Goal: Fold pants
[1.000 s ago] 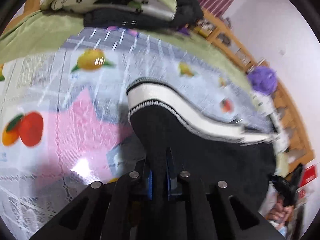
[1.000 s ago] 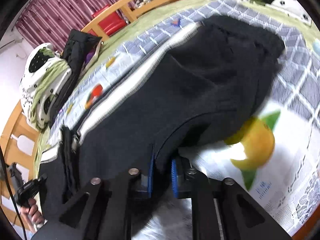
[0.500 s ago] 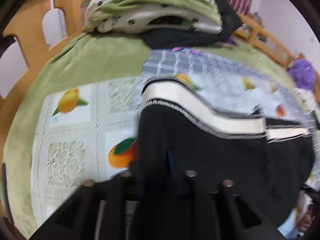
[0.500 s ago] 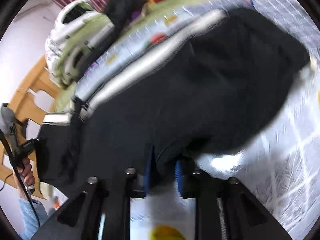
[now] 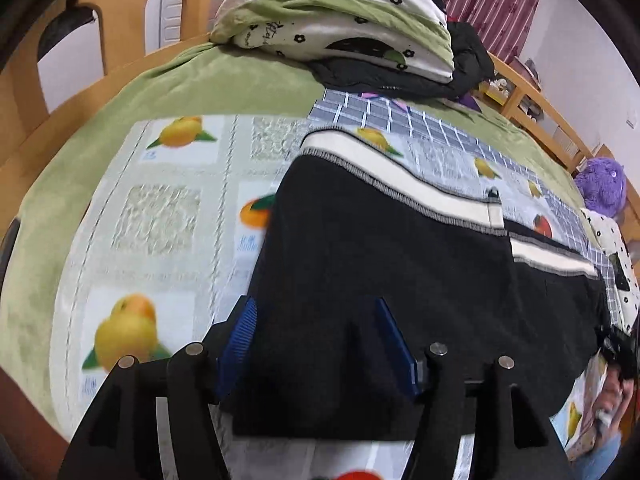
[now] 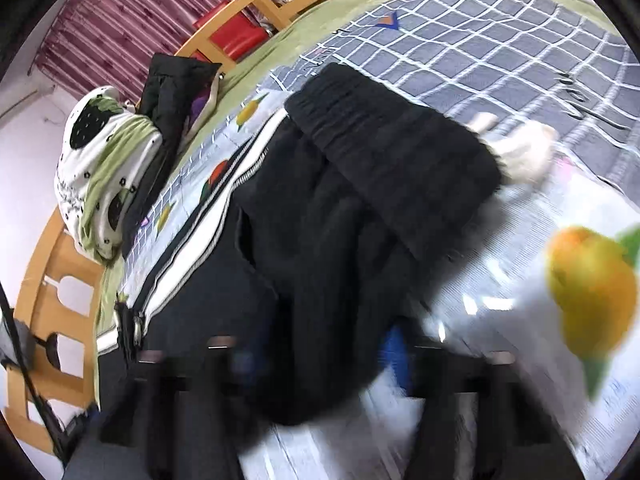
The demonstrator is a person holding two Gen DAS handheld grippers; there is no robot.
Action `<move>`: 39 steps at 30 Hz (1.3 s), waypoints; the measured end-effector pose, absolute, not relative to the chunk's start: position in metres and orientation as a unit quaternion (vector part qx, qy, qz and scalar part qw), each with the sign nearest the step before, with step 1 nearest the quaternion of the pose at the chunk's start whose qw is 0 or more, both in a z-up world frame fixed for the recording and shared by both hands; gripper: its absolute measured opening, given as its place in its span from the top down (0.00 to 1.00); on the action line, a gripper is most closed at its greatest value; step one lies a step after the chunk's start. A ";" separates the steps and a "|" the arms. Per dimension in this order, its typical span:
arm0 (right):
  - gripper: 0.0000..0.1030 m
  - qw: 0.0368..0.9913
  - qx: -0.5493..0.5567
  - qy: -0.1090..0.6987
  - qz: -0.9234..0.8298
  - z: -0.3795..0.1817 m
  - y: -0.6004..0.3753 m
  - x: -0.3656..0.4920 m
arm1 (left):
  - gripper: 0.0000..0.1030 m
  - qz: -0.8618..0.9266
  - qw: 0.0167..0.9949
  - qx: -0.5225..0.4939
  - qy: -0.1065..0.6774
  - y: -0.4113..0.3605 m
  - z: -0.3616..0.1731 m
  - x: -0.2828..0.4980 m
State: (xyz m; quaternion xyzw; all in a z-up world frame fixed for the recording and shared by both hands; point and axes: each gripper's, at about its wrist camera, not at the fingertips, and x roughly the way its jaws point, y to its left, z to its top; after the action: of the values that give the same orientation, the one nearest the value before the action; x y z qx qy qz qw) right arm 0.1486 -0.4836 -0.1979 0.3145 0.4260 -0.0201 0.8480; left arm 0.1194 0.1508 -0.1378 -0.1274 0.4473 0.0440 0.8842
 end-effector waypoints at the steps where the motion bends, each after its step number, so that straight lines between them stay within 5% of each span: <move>1: 0.85 0.858 0.288 0.424 -0.022 -0.194 -0.480 0.152 | 0.42 0.052 0.883 -0.122 0.451 0.151 -0.140 0.118; 5: 0.85 0.872 0.297 0.388 0.032 -0.161 -0.501 0.164 | 0.42 0.065 0.879 -0.114 0.458 0.149 -0.144 0.111; 11: 0.74 0.840 0.216 0.497 0.008 -0.192 -0.500 0.173 | 0.42 0.059 0.864 -0.137 0.482 0.148 -0.150 0.115; 18: 0.70 0.901 0.133 0.413 -0.013 -0.137 -0.458 0.097 | 0.42 0.062 0.877 -0.188 0.438 0.158 -0.143 0.085; 29: 0.70 0.909 0.146 0.388 0.054 -0.135 -0.395 0.054 | 0.42 0.035 0.857 -0.310 0.410 0.172 -0.170 0.053; 39: 0.70 0.891 0.182 0.404 0.099 -0.169 -0.378 0.074 | 0.24 0.034 0.862 -0.338 0.377 0.168 -0.187 0.061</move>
State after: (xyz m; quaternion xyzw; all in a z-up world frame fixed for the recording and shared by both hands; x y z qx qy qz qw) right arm 0.0740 -0.3776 -0.1695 0.1824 0.4040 0.0989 0.8909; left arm 0.0612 0.1684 -0.1868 -0.3376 0.3768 0.0343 0.8619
